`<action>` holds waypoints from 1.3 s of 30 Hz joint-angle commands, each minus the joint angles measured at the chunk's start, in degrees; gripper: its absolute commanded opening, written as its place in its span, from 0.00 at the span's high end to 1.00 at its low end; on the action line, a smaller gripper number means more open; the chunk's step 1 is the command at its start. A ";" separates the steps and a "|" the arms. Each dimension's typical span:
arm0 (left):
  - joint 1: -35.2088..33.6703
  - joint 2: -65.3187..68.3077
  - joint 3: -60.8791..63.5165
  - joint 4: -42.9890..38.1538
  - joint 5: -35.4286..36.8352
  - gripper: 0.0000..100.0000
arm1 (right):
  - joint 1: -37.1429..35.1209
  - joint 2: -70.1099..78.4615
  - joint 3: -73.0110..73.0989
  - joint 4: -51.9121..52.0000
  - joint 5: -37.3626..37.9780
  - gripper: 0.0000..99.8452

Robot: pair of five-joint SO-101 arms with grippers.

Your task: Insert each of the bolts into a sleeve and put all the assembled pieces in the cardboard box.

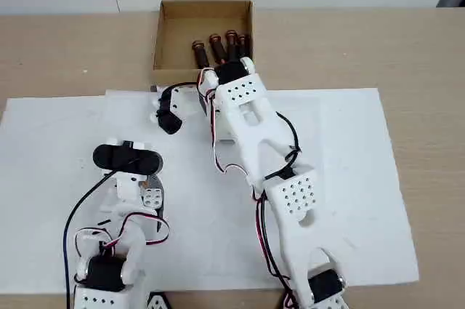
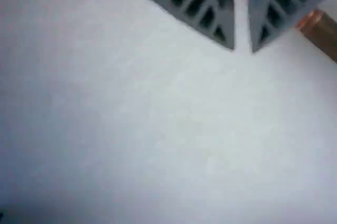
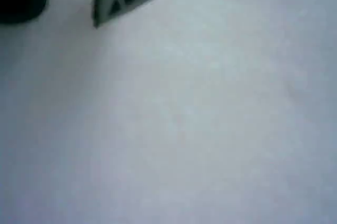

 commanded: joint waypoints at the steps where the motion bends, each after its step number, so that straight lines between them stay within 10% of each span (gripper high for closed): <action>1: 0.26 -0.53 -0.22 0.09 -0.26 0.99 | 1.54 0.57 -0.70 0.48 0.18 0.90; 28: 0.26 -0.53 -0.22 0.09 -0.26 0.99 | 3.47 -23.52 -0.79 1.10 -13.01 1.00; 39: 0.26 -0.53 -0.22 0.09 -0.26 0.99 | 9.80 -38.02 -0.35 2.15 -37.01 1.00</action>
